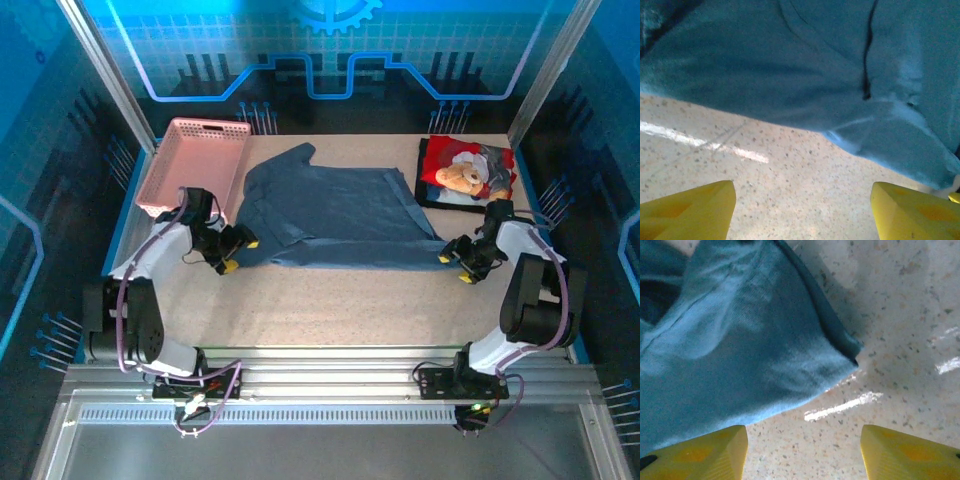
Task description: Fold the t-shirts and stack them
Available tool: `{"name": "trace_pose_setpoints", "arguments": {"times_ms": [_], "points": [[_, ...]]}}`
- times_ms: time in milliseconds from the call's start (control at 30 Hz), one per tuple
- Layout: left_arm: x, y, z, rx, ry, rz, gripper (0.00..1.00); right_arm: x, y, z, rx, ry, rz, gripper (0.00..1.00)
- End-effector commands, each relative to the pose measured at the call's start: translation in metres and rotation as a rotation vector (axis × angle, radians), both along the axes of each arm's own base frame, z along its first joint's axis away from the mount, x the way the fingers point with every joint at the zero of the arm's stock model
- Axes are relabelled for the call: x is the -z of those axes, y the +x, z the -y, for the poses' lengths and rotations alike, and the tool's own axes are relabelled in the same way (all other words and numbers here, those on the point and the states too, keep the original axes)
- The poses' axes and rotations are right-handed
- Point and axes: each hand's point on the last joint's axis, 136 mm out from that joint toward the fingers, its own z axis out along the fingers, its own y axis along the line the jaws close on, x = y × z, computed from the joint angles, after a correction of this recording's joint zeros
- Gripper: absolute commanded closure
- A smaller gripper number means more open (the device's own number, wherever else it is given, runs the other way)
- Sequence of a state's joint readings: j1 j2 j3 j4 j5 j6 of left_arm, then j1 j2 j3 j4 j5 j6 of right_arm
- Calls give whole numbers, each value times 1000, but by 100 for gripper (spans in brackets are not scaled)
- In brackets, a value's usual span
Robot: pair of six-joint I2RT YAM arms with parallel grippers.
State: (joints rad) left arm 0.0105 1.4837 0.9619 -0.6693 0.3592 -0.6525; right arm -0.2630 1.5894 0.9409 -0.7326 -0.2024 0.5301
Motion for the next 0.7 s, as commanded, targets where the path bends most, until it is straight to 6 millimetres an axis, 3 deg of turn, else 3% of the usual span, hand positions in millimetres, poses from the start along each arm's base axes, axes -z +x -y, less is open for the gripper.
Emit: {"name": "trace_pose_setpoints", "arguments": {"times_ms": [0, 167, 267, 400, 500, 600, 667], "points": [[16, 8, -11, -15, 53, -7, 30, 7, 11, 4, 4, -2, 4, 38], [39, 16, -21, -34, 115, -26, 34, 19, 12, 10, 17, -31, -25, 39], [52, 21, -26, -30, 143, -43, 43, 27, 17, 16, 26, -68, -36, 42], [71, 11, -36, -11, 194, -100, 73, 28, 26, 23, 42, -112, -44, 66], [74, -1, -46, -24, 218, -121, 92, 26, 27, 28, 47, -145, -53, 83], [73, -15, -58, -53, 233, -134, 100, 25, 22, 29, 46, -161, -65, 94], [71, -25, -65, -77, 235, -139, 100, 24, 17, 27, 47, -164, -66, 97]]}}
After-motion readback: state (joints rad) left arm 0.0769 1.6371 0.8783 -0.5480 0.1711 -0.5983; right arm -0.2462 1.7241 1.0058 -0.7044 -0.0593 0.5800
